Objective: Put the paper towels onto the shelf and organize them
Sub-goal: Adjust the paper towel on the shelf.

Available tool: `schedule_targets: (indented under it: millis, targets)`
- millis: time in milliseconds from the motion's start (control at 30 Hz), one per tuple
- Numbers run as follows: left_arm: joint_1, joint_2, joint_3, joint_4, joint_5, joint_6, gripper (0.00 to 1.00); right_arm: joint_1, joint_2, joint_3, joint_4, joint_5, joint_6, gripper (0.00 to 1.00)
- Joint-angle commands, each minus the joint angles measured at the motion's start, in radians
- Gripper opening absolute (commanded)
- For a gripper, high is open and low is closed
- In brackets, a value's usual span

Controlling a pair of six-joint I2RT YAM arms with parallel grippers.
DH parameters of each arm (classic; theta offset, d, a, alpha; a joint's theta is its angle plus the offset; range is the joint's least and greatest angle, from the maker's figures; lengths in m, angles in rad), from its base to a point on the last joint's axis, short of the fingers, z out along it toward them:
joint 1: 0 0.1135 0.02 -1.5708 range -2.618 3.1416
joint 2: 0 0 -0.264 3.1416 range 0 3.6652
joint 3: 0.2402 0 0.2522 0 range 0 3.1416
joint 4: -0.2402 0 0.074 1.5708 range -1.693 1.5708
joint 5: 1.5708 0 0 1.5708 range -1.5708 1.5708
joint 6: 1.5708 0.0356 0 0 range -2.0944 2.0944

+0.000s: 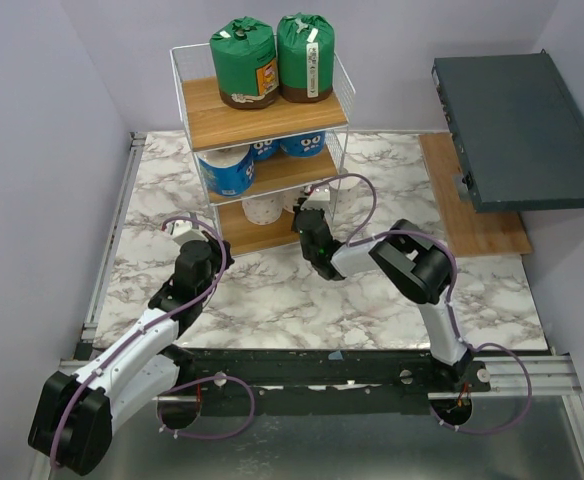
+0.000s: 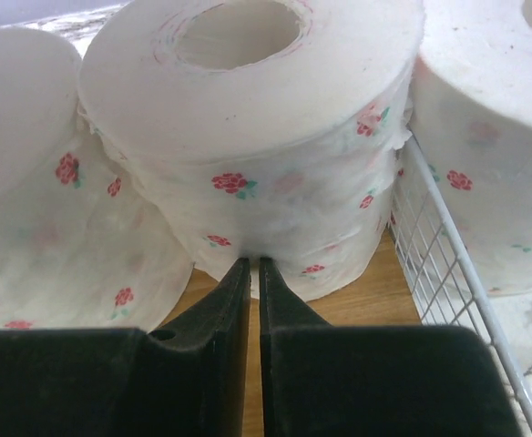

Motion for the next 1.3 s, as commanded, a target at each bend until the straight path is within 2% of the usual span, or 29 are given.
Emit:
schedule_targets:
  millis: [0,433,800,933,1100,1267]
  targets:
    - [-0.006,0.001,-0.012,-0.001,0.017,0.004,0.00,-0.019,0.035,0.053,0.000,0.020,-0.007,0.12]
    - [-0.006,-0.009,-0.024,-0.005,0.013,0.007,0.00,-0.039,0.063,0.108,-0.045,0.003,0.010,0.12]
    - [-0.006,0.002,-0.017,0.006,0.008,0.002,0.00,0.002,-0.145,-0.130,-0.036,-0.115,0.153,0.13]
    - [-0.006,-0.008,-0.017,0.004,0.010,0.000,0.00,0.043,-0.171,-0.175,-0.005,-0.177,0.183,0.14]
    - [-0.007,-0.019,-0.015,-0.004,0.014,-0.003,0.00,0.061,-0.123,-0.125,-0.019,-0.292,0.239,0.14]
    - [-0.006,-0.038,-0.021,-0.012,0.011,-0.006,0.00,0.061,-0.064,-0.047,-0.047,-0.339,0.267,0.14]
